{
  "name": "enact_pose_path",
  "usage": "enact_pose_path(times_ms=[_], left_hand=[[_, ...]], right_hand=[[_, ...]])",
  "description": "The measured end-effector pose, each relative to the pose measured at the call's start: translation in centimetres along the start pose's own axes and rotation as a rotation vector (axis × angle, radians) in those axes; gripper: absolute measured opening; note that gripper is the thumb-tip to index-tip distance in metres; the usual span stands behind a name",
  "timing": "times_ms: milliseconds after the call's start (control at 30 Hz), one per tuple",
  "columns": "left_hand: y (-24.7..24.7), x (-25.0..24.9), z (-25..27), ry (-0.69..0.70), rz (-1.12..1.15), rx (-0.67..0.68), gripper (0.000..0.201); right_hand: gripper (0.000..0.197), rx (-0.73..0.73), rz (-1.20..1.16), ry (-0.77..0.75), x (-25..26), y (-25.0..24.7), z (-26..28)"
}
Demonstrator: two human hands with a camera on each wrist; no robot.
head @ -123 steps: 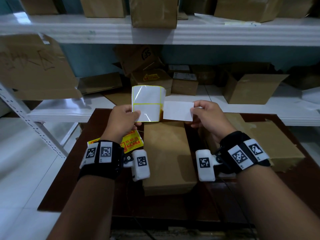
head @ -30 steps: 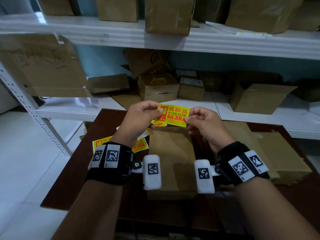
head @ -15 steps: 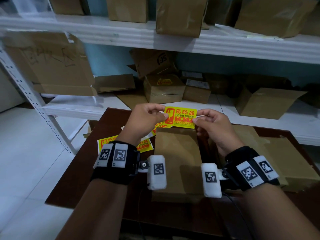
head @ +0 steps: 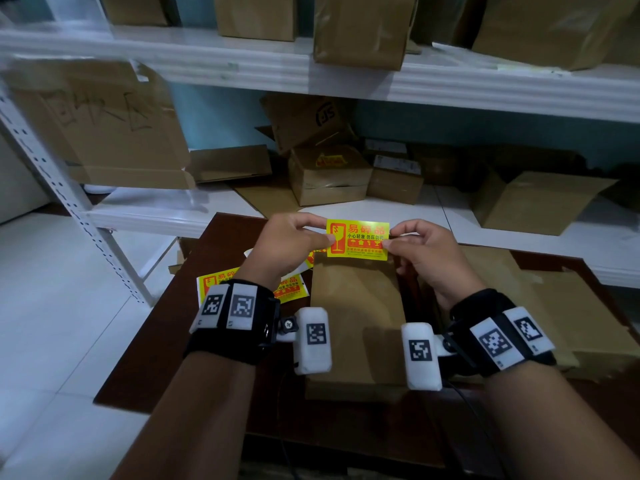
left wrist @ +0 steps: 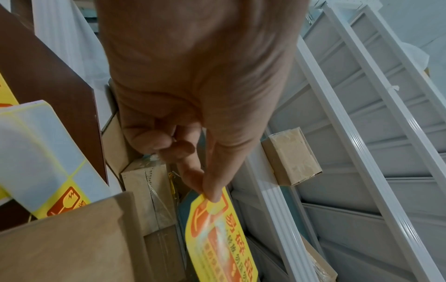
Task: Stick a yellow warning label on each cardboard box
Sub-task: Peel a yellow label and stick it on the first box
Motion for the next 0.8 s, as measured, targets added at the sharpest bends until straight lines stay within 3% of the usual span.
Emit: enact_pose_path(times_ms=[200, 400, 800], left_hand=[[-0.1, 0.2, -0.1, -0.077, -0.012, -0.024, 0.051], [0.0, 0.5, -0.3, -0.085, -0.072, 0.016, 0.026], [0.7, 1.2, -0.3, -0.145, -0.179, 0.059, 0.029]], right_hand=[[0.02, -0.028, 0.033, 0.03, 0.1, -0.3, 0.0], [0.023, -0.004, 0.072, 0.053, -0.1, -0.4, -0.1], [0.024, 0.05, 0.242, 0.075, -0.8, -0.7, -0.6]])
Point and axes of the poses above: each hand's wrist, its own z-axis away from the middle knuckle, its own y-axis out of the palm, x = y × z, the point moved 3 cm from there along -z, towards the middle knuckle, and after that the axes turned 14 degrees about -x, right-handed, at the moved point
